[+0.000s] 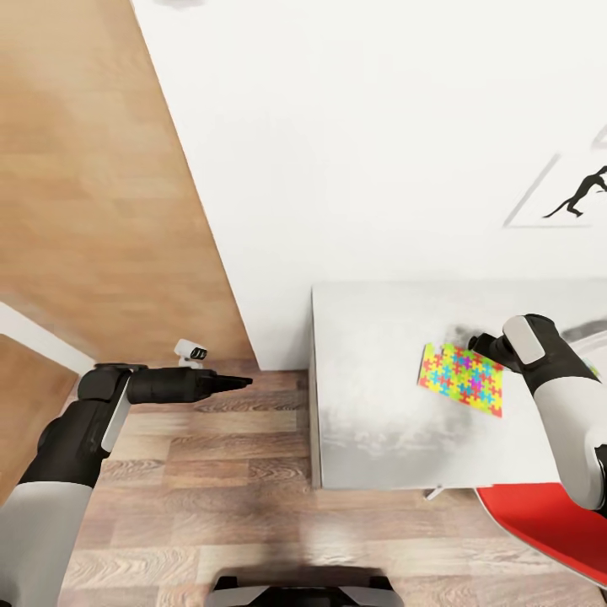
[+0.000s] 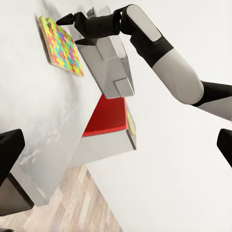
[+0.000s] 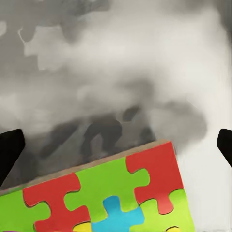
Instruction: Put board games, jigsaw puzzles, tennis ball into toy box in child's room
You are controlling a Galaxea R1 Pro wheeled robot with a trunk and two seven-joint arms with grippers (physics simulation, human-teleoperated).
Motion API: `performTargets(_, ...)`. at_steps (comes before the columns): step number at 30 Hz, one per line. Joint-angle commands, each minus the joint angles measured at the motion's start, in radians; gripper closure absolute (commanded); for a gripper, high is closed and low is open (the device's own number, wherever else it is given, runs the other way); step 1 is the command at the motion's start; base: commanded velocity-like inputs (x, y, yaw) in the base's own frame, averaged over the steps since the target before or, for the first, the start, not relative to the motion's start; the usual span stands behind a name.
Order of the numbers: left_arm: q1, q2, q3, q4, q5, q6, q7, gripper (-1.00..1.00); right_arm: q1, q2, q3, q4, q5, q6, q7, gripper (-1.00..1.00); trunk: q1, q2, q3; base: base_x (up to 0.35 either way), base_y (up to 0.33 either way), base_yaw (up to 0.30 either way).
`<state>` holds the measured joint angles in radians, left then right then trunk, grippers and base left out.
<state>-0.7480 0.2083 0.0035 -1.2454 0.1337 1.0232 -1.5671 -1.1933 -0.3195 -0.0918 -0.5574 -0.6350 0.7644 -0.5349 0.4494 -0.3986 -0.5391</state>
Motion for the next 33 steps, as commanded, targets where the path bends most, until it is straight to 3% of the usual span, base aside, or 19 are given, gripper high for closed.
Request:
performTargets(1,-0.001,0.000,0.000,0.000,0.000,0.011,-0.004,-1.00,0.000,0.000,0.000,0.031,-0.026,0.001,-0.009,-1.00,0.001,-0.001,-0.002,-0.043,0.027,0.000)
performTargets(33,-0.001,0.001,0.000,0.000,0.000,0.011,-0.004,-1.00,0.000,0.002,-0.002,0.031,-0.026,0.001,-0.010,-1.00,0.001,-0.001,-0.002,-0.109,0.063,0.000)
